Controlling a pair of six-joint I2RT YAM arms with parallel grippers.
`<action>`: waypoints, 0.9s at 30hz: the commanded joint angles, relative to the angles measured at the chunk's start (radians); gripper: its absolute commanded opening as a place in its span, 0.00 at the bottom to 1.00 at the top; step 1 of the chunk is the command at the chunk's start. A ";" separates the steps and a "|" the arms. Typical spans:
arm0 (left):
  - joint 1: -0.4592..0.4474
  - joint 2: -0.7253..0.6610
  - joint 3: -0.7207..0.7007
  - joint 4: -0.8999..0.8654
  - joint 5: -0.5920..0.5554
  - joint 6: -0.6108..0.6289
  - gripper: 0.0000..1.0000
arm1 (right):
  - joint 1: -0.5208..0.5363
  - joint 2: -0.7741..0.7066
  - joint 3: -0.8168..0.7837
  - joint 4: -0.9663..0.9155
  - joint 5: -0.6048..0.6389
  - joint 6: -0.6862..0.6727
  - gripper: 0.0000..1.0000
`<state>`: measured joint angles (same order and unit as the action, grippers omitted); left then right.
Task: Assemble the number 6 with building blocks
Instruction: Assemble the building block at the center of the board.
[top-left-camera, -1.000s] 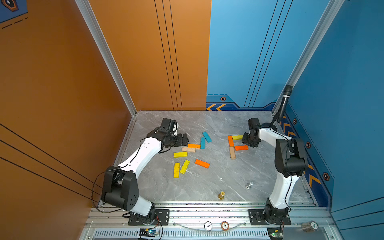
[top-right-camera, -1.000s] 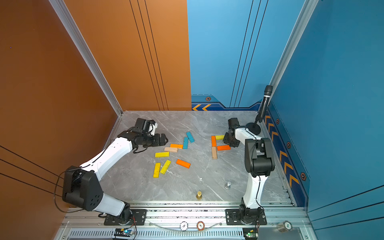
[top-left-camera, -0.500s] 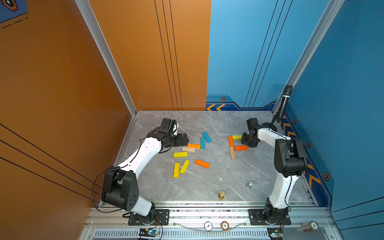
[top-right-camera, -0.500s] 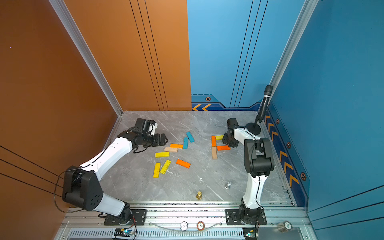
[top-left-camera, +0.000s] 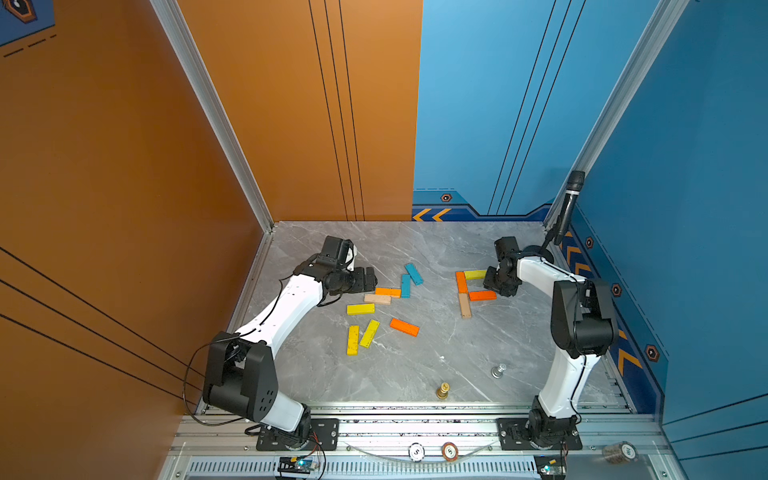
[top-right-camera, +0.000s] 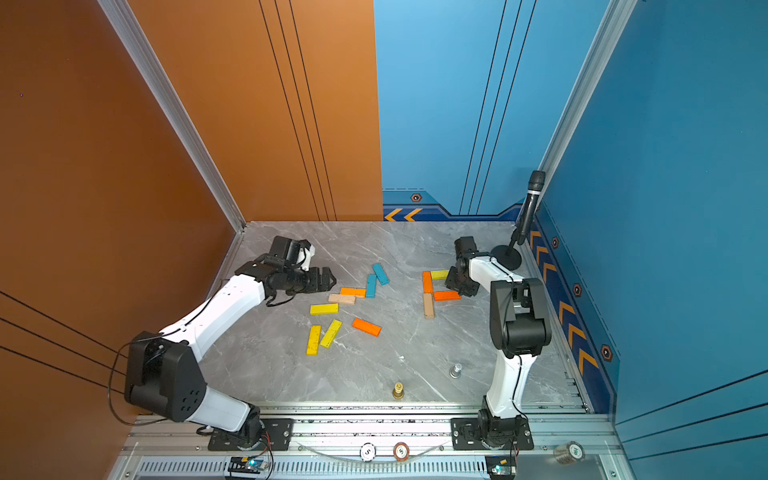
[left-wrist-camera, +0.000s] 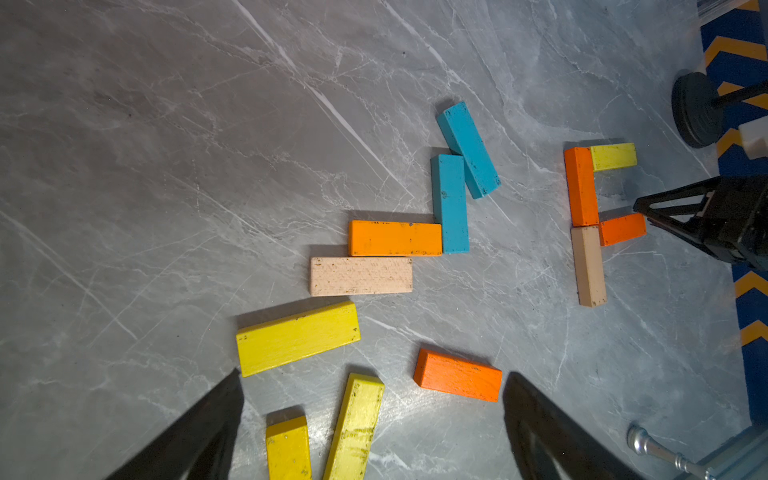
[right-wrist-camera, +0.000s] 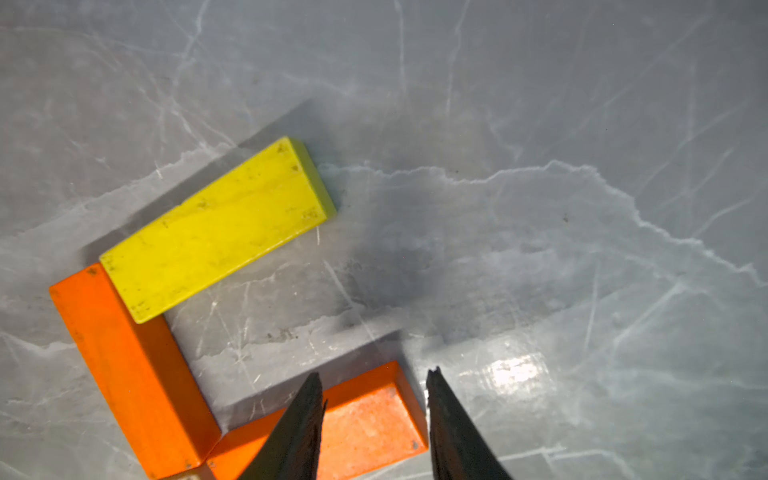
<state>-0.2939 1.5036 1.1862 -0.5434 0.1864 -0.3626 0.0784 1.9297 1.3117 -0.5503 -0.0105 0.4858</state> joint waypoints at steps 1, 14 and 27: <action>-0.006 -0.011 0.024 -0.026 0.002 0.008 0.97 | -0.005 -0.014 -0.021 -0.039 0.020 -0.023 0.44; -0.007 -0.011 0.023 -0.026 0.000 0.009 0.97 | 0.012 -0.003 -0.024 -0.033 -0.024 -0.018 0.45; -0.007 -0.008 0.025 -0.026 0.002 0.009 0.97 | 0.004 -0.057 -0.022 -0.053 0.010 -0.024 0.48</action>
<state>-0.2958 1.5036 1.1862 -0.5434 0.1864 -0.3626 0.0822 1.9278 1.2964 -0.5606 -0.0238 0.4713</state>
